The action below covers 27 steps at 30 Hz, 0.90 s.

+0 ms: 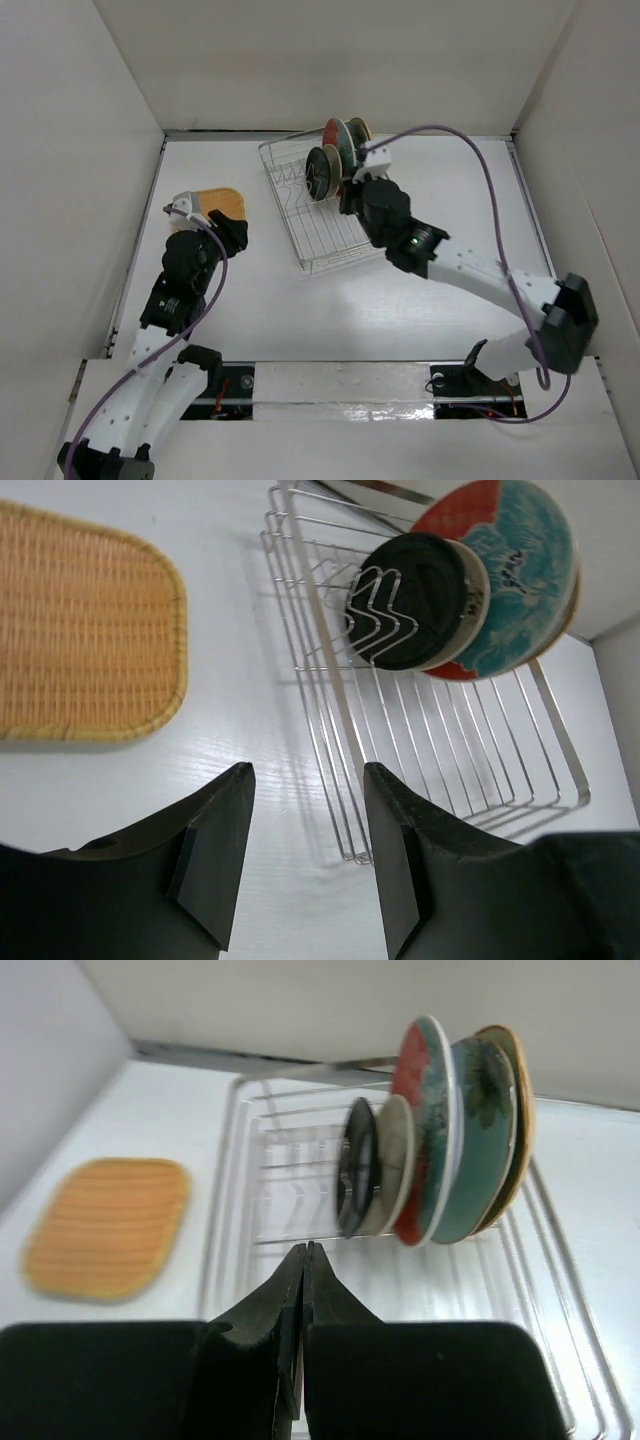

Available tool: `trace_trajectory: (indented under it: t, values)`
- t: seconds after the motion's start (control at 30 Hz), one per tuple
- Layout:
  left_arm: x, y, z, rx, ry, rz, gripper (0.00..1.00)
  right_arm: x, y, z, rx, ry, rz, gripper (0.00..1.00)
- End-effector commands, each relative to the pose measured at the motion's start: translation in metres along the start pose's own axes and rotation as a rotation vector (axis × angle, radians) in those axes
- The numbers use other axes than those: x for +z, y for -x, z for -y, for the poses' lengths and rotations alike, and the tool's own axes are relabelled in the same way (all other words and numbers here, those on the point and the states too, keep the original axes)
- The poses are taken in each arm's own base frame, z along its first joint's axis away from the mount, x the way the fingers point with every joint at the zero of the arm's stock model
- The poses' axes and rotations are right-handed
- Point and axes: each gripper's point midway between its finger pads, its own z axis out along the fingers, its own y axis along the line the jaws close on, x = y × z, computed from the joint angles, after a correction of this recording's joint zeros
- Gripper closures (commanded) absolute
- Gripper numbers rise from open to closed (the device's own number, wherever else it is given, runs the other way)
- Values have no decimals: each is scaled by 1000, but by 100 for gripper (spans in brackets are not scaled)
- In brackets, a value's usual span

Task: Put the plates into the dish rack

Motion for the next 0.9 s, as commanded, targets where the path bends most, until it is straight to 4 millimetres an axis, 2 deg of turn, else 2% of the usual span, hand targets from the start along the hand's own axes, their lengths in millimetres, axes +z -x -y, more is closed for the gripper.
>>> trace_trajectory:
  t: [0.0, 0.03, 0.07, 0.1, 0.17, 0.2, 0.27, 0.3, 0.33, 0.47, 0.63, 0.87]
  values:
    - [15, 22, -7, -182, 61, 69, 56, -34, -16, -29, 214, 183, 13, 100]
    - [19, 17, -14, -217, 76, 60, 56, -40, -38, -23, 224, 186, -23, 100]
    - [23, 19, -20, -255, 83, 82, 56, -49, -43, -26, 230, 208, -34, 98]
    - [31, 15, -44, -300, 142, 101, 56, -60, -38, -25, 243, 223, -23, 93]
    - [38, 6, -67, -412, 191, 106, 56, -71, -54, -21, 217, 231, -55, 89]
    - [42, -7, -94, -457, 263, 107, 56, -81, -47, -21, 222, 253, -44, 83]
    - [45, -24, -113, -573, 314, 97, 55, -92, -52, -19, 198, 270, -62, 77]
    - [46, -40, -125, -603, 347, 79, 53, -98, -50, -19, 195, 283, -60, 74]
    - [46, -46, -133, -617, 383, 88, 51, -106, -40, -15, 205, 294, -40, 73]
    - [50, -61, -154, -678, 478, 104, 48, -125, -31, -13, 211, 345, -19, 69]
    - [56, -82, -185, -729, 610, 110, 45, -134, -27, -7, 229, 355, 1, 68]
    - [79, -95, -196, -805, 645, 100, 47, -141, -21, -5, 238, 375, 14, 68]
